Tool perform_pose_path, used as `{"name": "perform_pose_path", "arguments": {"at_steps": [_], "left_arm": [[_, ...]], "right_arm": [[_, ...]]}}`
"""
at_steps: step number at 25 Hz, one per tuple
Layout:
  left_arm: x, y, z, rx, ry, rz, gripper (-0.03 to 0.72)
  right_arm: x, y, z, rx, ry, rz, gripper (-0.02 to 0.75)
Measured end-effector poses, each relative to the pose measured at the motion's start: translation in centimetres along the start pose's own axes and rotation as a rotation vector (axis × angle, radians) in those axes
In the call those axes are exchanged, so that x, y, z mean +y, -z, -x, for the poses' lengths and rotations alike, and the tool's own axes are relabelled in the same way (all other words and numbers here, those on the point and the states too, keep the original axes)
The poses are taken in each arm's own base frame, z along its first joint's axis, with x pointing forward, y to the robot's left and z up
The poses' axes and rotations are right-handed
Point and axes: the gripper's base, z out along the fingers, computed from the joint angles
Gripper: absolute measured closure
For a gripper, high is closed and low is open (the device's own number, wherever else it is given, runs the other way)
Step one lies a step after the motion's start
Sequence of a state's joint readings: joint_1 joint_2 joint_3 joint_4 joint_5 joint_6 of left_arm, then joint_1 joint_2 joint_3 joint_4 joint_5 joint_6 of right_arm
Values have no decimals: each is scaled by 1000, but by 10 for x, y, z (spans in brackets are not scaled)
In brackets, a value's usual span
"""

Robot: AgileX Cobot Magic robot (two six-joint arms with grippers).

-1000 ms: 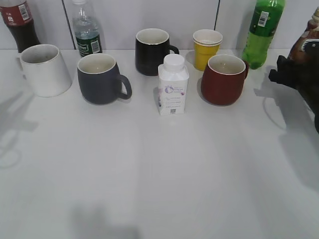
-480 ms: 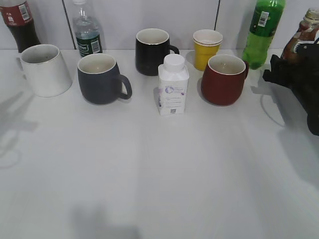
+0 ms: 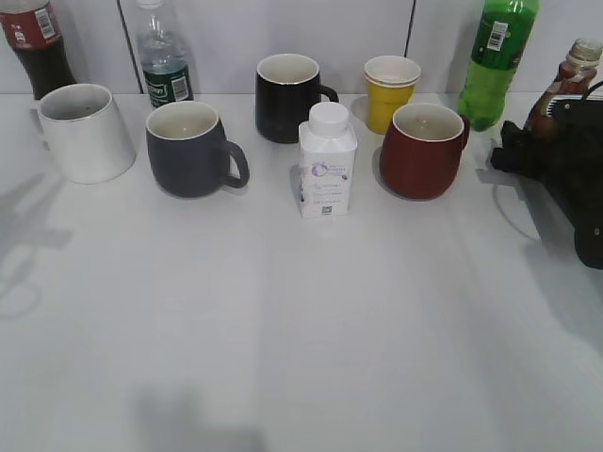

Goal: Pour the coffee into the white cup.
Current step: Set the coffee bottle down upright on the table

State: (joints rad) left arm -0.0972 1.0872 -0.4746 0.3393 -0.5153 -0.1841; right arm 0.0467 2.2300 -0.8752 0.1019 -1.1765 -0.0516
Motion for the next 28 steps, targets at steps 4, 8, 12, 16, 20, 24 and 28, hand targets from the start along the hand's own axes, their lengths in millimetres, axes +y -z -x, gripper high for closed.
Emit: {"name": "perform_pose_path", "arguments": {"at_steps": [4,8,12,16,20,24,28], "left_arm": [[0,0,0,0,0,0,442],[0,0,0,0,0,0,442],[0,0,0,0,0,0,442],[0,0,0,0,0,0,442],[0,0,0,0,0,0,442],[0,0,-2,19,31,4,442],[3,0,-9,139,55,35,440]], "right_arm": [[0,0,0,-2,-1,-1,80],[0,0,0,-1,-2,-1,79],[-1,9,-3,14,0,-2,78],[-3,22,-5,35,1,-11,78],[-5,37,-6,70,2,-16,78],[-7,52,10,57,1,-17,94],[-5,58,40,91,-6,7,132]]}}
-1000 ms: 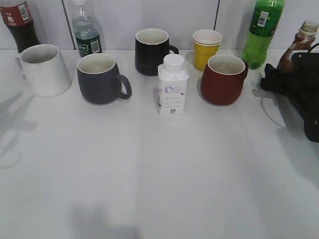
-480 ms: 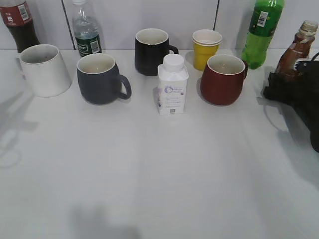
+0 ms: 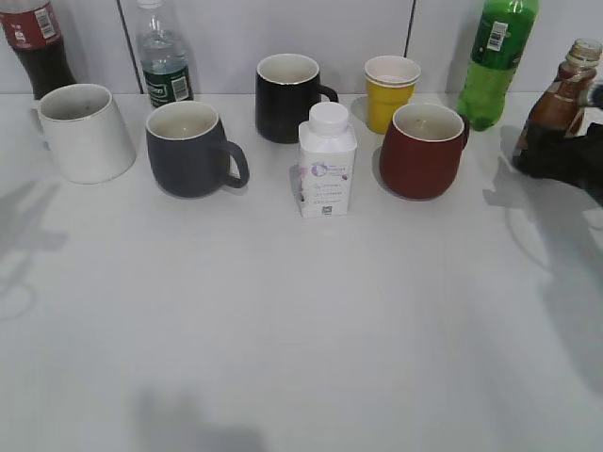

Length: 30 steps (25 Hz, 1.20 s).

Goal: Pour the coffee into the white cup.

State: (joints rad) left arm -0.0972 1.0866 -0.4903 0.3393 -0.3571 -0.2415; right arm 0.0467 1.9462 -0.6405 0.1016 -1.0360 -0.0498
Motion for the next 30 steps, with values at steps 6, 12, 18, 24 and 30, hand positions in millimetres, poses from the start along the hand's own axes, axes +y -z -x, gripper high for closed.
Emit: {"name": "perform_pose_path", "arguments": {"at_steps": [6,12,18,24,30], "left_arm": [[11,0,-6,284,58,105,398],[13,11,-24,583,170,173,353],[5,25,-40,824,193,119,297],[-11,38,-42,1033,259,-40,284],[-17,58,-30,1134,280,-104,284]], "right_arm": [[3,20,24,245,18,54,143],[4,44,43,596,30,84,146],[4,62,66,780,44,100,147],[3,85,85,841,60,114,147],[0,116,110,820,73,125,147]]}}
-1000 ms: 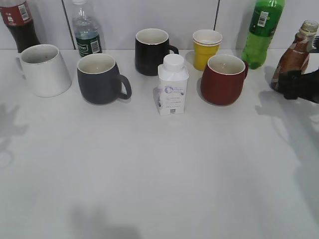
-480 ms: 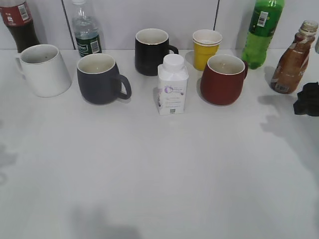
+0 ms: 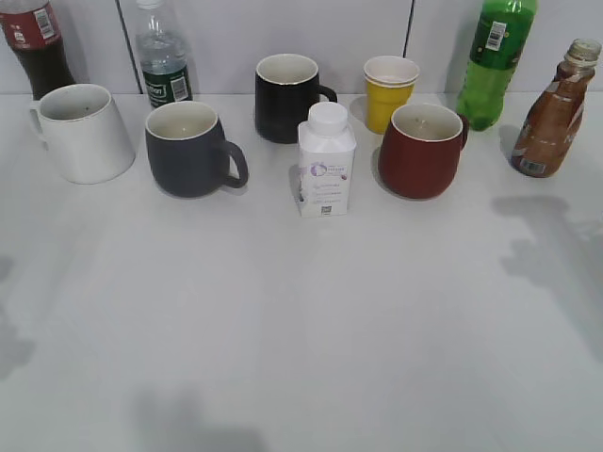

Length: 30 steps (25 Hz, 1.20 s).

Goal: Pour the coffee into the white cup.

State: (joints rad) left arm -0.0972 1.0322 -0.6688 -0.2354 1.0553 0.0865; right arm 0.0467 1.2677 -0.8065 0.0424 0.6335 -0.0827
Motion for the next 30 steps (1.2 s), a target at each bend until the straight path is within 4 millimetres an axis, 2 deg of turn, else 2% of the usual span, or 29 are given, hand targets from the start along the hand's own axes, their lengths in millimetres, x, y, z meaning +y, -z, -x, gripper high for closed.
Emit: {"name": "perform_pose_path", "arguments": {"at_steps": [5,8,13,17,20,24,30], "left_arm": [[-6,27,-20,-83,-31,-11,283],[-9,48,-39,-208,-63,-10,283],[-13,72,-69,-371,-103,-14,283],[-14,84,-96,-477,-134,-2,283],[-12,84,-114,-524,-150,21,283],[-10,78,-132,-581,-163,24,283],[-5,73,-143,-611,-170,58,283]], "right_arm": [[2,41,-9,-53,4,4,147],[4,66,-20,-75,2,11,147],[7,103,-40,-119,5,18,147],[9,135,-59,-204,11,16,147],[10,153,-73,-268,15,14,147],[12,163,-102,-300,17,14,148],[13,149,-144,-309,-2,17,148]]}}
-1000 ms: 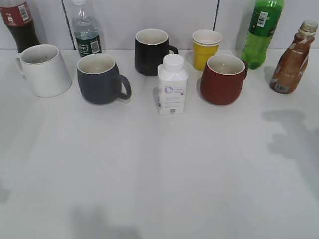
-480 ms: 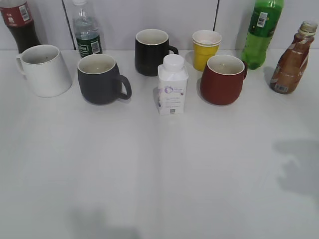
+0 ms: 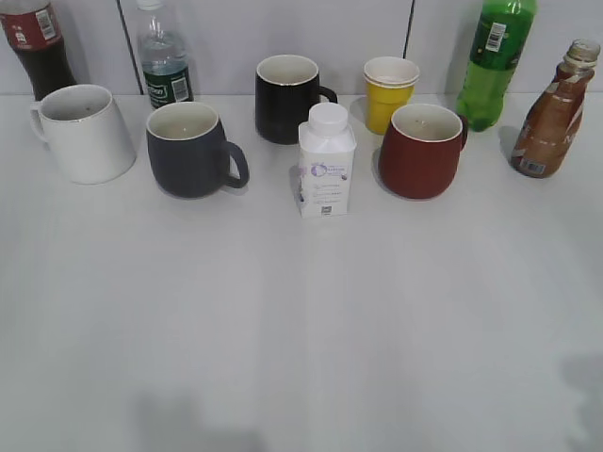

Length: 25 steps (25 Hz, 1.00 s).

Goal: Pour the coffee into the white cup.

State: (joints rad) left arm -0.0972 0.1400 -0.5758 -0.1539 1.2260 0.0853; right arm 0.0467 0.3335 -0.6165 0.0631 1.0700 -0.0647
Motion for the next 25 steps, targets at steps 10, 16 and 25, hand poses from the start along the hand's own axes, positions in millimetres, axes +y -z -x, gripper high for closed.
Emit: {"name": "perform_pose_path", "arguments": {"at_steps": [10,16,25], "left_arm": [[7,-9,5,-91,-19,69,283],[8,-11,6,-100,-18,71,283],[8,-11,6,-101,-18,71,283]], "right_arm": [[3,-11,-28,3,-24,27,148],[3,-11,-28,1,-27,27,148],[2,-11,-28,0,-24,20,149]]}}
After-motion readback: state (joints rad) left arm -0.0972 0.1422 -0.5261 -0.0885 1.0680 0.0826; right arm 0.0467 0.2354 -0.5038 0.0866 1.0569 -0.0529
